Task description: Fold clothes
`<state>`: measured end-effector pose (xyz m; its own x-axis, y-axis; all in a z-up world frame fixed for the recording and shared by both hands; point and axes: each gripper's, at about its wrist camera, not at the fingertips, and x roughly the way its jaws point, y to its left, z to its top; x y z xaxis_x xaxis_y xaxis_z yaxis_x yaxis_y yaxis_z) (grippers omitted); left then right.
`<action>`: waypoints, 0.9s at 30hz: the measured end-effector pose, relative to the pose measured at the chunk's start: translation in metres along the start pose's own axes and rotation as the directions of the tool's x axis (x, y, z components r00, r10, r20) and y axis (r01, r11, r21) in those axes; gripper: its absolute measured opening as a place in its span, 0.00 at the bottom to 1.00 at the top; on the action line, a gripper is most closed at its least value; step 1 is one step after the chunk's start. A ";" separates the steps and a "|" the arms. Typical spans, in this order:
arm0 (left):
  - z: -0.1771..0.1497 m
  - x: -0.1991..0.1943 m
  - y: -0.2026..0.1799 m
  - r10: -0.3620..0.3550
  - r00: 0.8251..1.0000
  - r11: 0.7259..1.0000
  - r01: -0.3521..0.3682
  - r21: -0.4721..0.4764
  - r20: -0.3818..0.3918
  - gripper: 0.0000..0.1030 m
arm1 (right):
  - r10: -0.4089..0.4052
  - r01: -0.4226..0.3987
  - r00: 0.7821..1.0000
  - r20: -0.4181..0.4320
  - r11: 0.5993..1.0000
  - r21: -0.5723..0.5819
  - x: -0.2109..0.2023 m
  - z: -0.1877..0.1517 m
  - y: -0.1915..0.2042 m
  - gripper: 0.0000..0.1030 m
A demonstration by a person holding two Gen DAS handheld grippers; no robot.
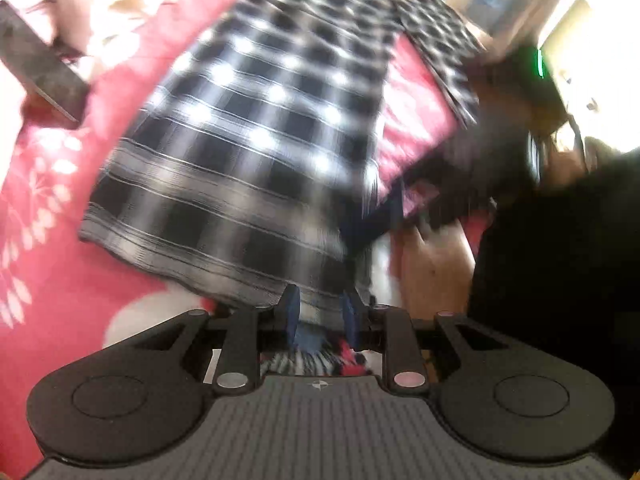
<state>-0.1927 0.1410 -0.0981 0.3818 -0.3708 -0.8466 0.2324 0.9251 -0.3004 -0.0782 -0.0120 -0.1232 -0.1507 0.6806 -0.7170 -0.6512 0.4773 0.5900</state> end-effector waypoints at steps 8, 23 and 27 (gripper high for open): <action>0.006 0.032 -0.016 -0.052 0.997 0.995 0.056 0.082 -0.053 0.22 | 0.011 -0.074 0.975 0.222 0.958 0.277 -0.075 -0.011 -0.062 0.29; -0.009 0.043 -0.039 0.084 0.993 0.954 -0.054 0.295 -0.089 0.05 | -0.473 -0.091 0.738 0.481 0.636 0.766 -0.166 -0.009 -0.195 0.26; -0.008 0.044 -0.044 0.116 0.989 0.942 -0.080 0.325 -0.091 0.03 | -0.490 -0.096 0.733 0.471 0.612 0.785 -0.162 -0.020 -0.198 0.00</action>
